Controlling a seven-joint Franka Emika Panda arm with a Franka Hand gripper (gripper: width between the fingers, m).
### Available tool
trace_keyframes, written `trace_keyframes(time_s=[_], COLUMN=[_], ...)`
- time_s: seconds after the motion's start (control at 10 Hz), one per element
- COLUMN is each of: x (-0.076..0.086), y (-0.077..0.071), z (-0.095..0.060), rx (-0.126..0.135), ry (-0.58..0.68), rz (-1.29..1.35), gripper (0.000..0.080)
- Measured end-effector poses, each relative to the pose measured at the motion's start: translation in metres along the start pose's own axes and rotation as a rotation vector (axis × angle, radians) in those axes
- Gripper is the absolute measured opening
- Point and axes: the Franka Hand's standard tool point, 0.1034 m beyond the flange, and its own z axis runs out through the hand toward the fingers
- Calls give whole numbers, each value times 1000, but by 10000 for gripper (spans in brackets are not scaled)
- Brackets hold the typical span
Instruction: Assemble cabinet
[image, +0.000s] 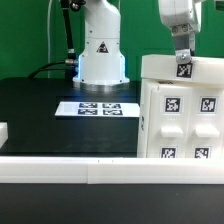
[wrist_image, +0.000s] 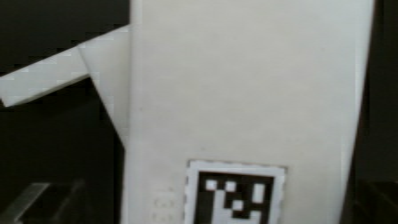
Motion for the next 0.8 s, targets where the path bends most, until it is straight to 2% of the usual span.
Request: trace_keyframes(time_s=[0.3, 0.5, 0.6, 0.7, 0.8], x=[-9, -10, -11, -14, -16], y=[-6, -5, -4, -1, -2], z=[-19, -19, -19, -19, -20], rx=[22, 22, 19, -10, -18], ry=[-48, -51, -49, -43, -45], rz=[2, -48, -59, -159, -258], gripper=[798, 797, 797, 797, 797])
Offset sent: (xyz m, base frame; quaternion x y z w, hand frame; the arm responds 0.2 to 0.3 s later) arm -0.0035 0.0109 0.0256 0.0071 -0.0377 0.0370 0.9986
